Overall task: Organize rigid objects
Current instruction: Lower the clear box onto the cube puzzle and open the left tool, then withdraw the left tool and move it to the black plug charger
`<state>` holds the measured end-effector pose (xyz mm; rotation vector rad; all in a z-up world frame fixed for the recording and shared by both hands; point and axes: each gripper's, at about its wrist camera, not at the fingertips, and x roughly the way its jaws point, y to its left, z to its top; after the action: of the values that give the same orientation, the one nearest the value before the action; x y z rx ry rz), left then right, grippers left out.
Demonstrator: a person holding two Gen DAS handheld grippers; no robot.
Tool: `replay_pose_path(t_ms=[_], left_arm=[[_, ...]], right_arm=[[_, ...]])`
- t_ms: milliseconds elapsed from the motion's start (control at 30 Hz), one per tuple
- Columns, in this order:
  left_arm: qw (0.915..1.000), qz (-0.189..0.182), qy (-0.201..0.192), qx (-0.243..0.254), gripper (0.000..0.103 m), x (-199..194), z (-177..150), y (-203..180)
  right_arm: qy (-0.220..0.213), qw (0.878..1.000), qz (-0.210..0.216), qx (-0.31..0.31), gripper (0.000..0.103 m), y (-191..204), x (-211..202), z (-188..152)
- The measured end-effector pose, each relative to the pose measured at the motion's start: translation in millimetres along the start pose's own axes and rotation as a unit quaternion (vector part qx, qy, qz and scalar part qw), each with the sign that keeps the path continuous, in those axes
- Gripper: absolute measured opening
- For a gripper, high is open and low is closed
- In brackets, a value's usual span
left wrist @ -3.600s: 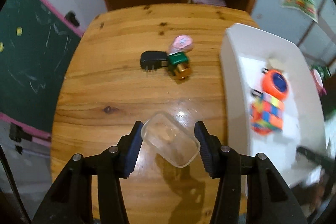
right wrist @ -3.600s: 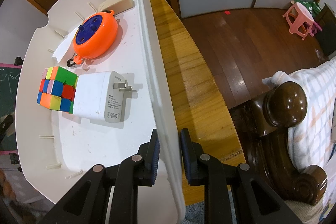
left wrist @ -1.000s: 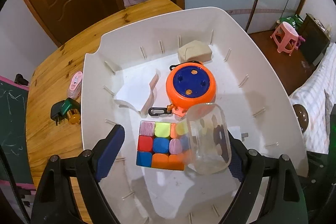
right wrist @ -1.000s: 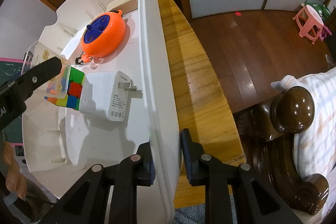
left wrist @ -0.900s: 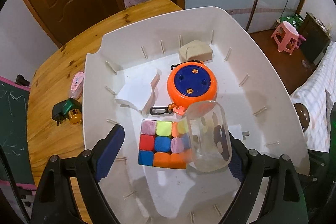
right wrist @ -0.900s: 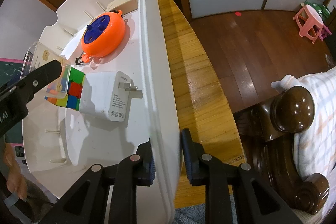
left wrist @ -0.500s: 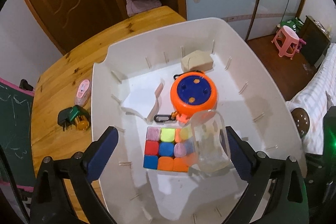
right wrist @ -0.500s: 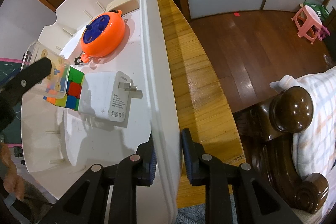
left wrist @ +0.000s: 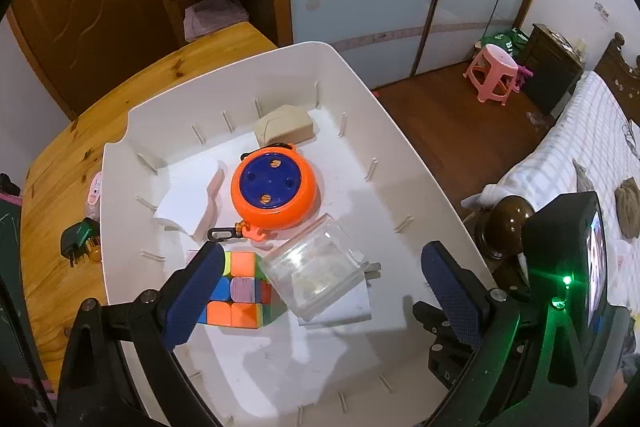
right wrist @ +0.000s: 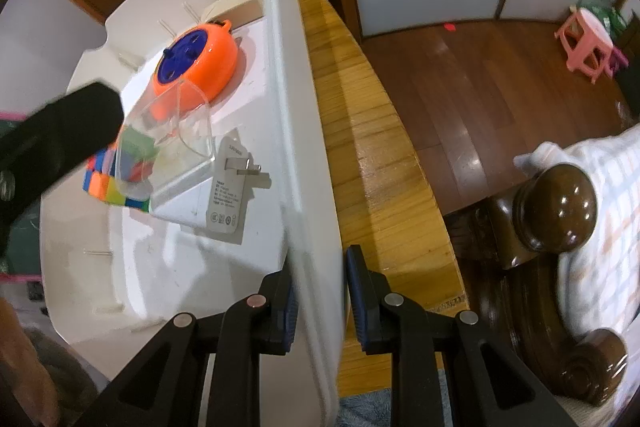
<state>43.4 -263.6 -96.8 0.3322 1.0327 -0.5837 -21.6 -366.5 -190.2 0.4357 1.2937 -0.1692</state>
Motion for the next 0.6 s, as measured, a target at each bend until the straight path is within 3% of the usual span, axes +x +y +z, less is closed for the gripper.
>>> replay_pose_path(t_ms=[600], left_arm=[[0.9995, 0.012, -0.005, -0.028, 0.099, -17.1, -11.8, 18.7]], right_arm=[[-0.004, 1.000, -0.009, -0.002, 0.024, 4.3, -0.3, -0.2]])
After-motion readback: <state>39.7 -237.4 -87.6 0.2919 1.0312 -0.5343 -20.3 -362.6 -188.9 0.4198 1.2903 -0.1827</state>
